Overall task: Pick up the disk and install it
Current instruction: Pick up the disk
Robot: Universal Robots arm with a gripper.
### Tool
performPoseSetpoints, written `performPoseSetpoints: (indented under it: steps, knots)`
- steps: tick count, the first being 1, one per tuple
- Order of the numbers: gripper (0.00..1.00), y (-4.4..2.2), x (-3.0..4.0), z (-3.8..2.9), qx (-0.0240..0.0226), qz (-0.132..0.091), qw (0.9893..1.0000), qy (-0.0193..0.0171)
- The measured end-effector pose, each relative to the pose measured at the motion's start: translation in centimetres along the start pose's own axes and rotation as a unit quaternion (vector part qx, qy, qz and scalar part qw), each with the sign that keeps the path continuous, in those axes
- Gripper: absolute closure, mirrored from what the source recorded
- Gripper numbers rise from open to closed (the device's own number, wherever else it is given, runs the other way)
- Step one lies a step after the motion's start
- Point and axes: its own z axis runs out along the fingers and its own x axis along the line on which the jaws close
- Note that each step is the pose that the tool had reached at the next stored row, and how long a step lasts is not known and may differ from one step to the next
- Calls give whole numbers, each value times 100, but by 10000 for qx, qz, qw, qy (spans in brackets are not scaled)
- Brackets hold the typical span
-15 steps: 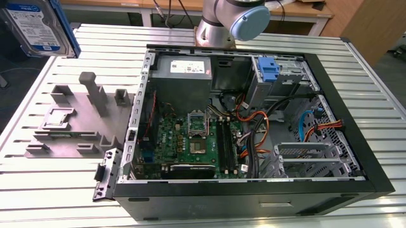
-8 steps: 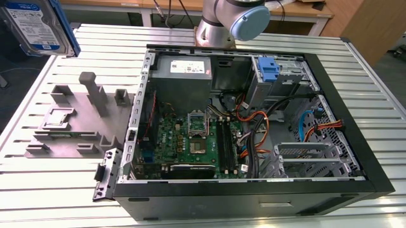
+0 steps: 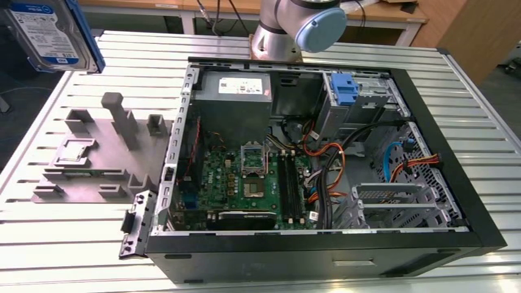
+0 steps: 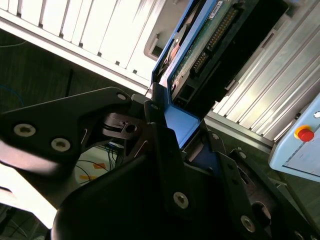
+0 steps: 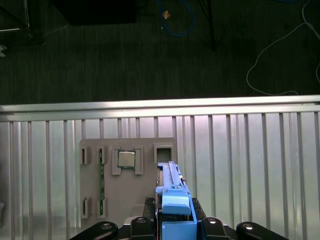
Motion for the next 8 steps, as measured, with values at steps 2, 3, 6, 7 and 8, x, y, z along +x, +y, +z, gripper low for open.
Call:
performPoseSetpoints:
  steps: [2, 3, 6, 7, 8]
  knots:
    - [63, -2, 0, 0, 0, 0, 10000, 0]
    - [63, -3, 0, 0, 0, 0, 10000, 0]
    - [63, -3, 0, -4, -1, 0, 10000, 0]
    - [63, -3, 0, -8, -1, 0, 10000, 0]
    - [63, -3, 0, -12, 0, 0, 10000, 0]
